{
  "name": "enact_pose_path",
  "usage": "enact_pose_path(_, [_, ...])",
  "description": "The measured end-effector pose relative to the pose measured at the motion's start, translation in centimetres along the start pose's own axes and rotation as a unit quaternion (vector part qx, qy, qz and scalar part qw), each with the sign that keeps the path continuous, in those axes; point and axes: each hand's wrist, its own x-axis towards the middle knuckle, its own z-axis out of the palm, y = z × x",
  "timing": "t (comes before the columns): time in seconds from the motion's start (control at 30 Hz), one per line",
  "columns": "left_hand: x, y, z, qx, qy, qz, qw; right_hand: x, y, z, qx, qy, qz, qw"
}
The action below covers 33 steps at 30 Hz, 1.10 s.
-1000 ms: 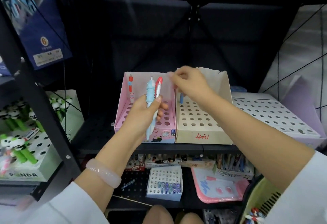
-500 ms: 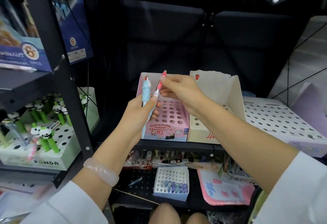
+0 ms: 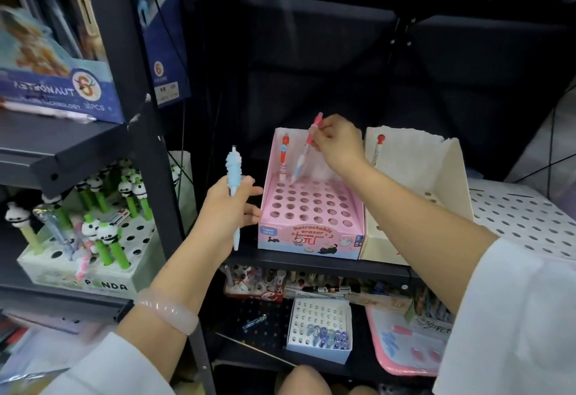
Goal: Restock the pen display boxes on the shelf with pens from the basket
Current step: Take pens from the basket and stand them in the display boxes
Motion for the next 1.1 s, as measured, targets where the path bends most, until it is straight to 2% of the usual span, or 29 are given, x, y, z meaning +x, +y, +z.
enact_pose_path(0.17, [0.1, -0.4, 0.0, -0.021, -0.019, -0.023, 0.999, 0.6, -0.2, 0.6, -0.045, -0.018, -0.036, 0.998])
enact_pose_path(0.33, [-0.1, -0.2, -0.1, -0.018, -0.023, -0.024, 0.999, 0.1, 1.1, 2.1, -0.119, -0.108, 0.008, 0.987])
enact_pose_path(0.5, [-0.6, 0.4, 0.0, 0.035, -0.006, 0.002, 0.999, -0.1, 0.6, 1.7, -0.137, -0.119, 0.038, 0.983])
enact_pose_path(0.6, [-1.0, 1.4, 0.7, 0.055, -0.015, 0.029, 0.998, -1.0, -0.8, -0.4, -0.033, -0.092, 0.013, 0.995])
enact_pose_path(0.7, [-1.6, 2.5, 2.7, 0.069, -0.045, 0.055, 0.995, -3.5, -2.8, -3.0, 0.1, -0.177, -0.01, 0.979])
enact_pose_path(0.8, [-2.5, 2.9, 5.9, 0.08, -0.067, 0.067, 0.992, -5.7, -3.2, -5.0, 0.106, -0.231, -0.002, 0.967])
enact_pose_path(1.1, [-4.7, 2.4, 16.2, 0.152, -0.132, 0.122, 0.972, -6.9, 2.1, -14.1, 0.182, -0.156, 0.094, 0.966])
